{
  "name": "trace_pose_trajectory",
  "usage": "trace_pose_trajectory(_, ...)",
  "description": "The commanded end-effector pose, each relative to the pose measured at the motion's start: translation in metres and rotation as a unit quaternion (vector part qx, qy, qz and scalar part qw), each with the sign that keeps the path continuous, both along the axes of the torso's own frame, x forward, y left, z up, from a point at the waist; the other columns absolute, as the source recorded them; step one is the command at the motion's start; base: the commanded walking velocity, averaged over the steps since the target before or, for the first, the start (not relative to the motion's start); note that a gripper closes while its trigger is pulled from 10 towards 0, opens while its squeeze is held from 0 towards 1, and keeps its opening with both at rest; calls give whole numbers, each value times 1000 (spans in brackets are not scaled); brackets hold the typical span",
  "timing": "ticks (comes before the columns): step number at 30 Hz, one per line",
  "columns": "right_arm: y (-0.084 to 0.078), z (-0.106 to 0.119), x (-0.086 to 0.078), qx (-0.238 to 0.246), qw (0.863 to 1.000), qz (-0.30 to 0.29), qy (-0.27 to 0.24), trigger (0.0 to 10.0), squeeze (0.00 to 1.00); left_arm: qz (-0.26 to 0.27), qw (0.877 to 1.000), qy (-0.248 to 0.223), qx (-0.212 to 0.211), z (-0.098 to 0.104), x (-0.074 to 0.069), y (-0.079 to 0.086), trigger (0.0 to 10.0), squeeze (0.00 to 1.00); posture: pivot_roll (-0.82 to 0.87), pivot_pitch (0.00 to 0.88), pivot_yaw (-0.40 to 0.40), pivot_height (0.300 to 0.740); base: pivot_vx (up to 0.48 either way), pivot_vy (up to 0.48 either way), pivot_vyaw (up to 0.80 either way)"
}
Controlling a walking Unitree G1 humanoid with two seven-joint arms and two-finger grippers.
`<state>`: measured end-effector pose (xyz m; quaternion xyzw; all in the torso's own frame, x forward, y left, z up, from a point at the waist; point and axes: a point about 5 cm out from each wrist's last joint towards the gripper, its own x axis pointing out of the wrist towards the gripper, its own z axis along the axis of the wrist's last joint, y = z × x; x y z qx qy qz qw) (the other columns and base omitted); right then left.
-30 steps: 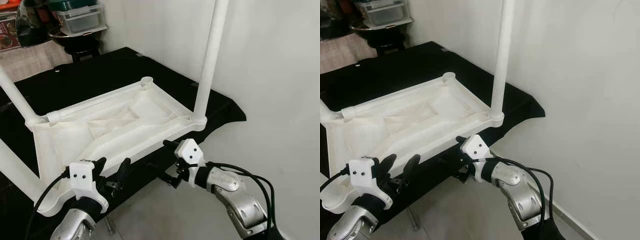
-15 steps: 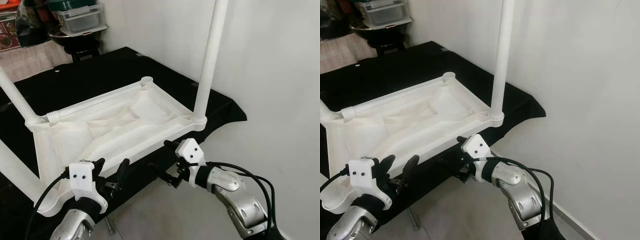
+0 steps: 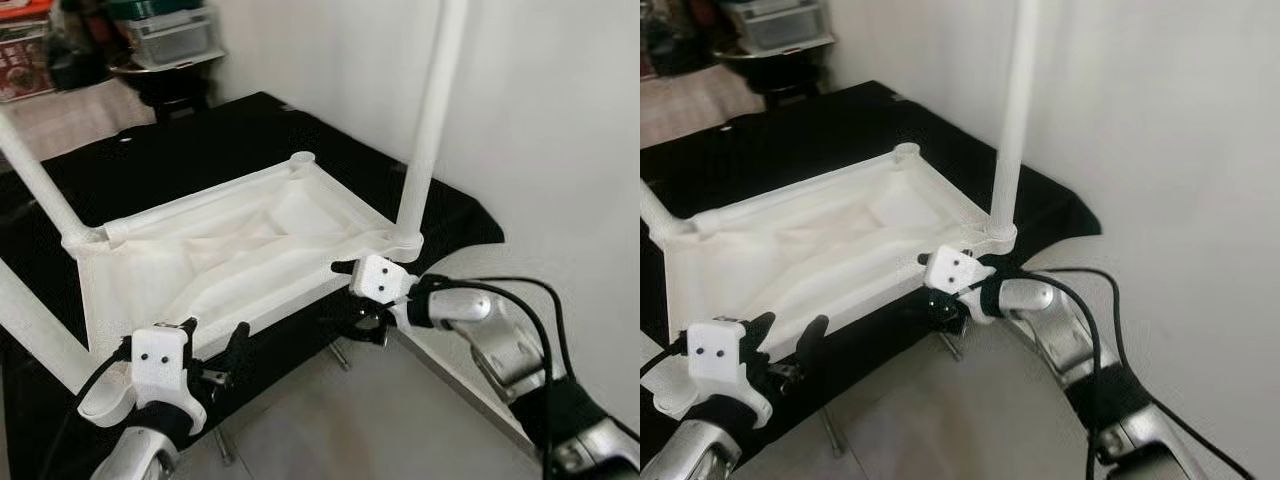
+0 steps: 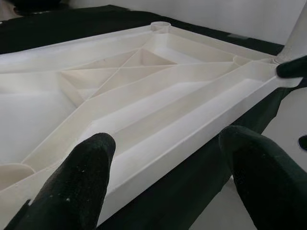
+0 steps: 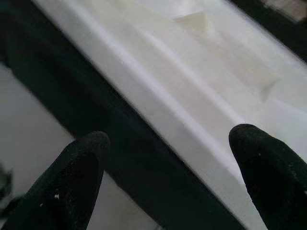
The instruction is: Building children table
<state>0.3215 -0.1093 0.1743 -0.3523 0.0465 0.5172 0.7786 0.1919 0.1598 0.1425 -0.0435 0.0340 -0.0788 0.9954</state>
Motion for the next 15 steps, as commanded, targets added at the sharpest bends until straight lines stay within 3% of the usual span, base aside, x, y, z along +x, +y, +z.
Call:
trace_pose_trajectory(1, 4, -3, 2, -22, 1000, 6, 9, 10000, 0, 7, 1000, 12, 14, -1, -4, 1, 10000, 0, -21, 108, 43, 740, 0, 0, 0)
trace_pose_trajectory(7, 34, 7, 29, -14, 998, -36, 41, 10000, 0, 51, 997, 43, 28, -3, -23, 6, 10000, 0, 20, 149, 37, 740, 0, 0, 0)
trace_pose_trajectory(15, 49, 13, 42, -14, 993, -63, 94, 10000, 0, 51, 998, 33, 32, 5, -32, -1, 10000, 0, 42, 184, 30, 740, 0, 0, 0)
